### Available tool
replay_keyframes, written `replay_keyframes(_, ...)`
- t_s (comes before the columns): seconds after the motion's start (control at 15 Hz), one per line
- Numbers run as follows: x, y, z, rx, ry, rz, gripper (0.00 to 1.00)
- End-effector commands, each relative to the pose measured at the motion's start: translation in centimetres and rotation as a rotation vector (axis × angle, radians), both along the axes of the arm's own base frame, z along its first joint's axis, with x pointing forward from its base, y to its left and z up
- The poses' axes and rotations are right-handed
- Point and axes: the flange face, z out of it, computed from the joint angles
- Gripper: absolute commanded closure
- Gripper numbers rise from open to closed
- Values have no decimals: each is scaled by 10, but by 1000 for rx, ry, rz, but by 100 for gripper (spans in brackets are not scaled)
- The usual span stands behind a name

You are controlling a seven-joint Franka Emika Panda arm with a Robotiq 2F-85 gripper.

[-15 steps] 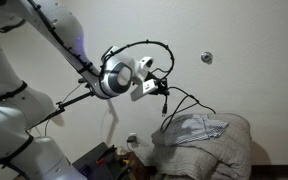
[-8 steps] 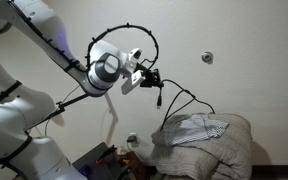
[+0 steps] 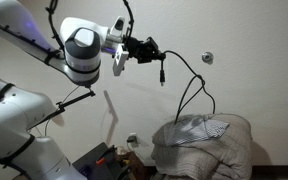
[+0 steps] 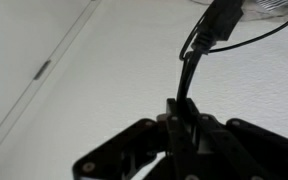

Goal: Untangle the wire

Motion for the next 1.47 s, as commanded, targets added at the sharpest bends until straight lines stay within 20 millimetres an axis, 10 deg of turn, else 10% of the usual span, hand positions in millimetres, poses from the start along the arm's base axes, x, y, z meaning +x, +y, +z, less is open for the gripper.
replay_keyframes(0.0,-29,-33,41,-40,-90,-92,98)
replay_keyframes(1.4,-211,-129,137,89,-510,-513,98)
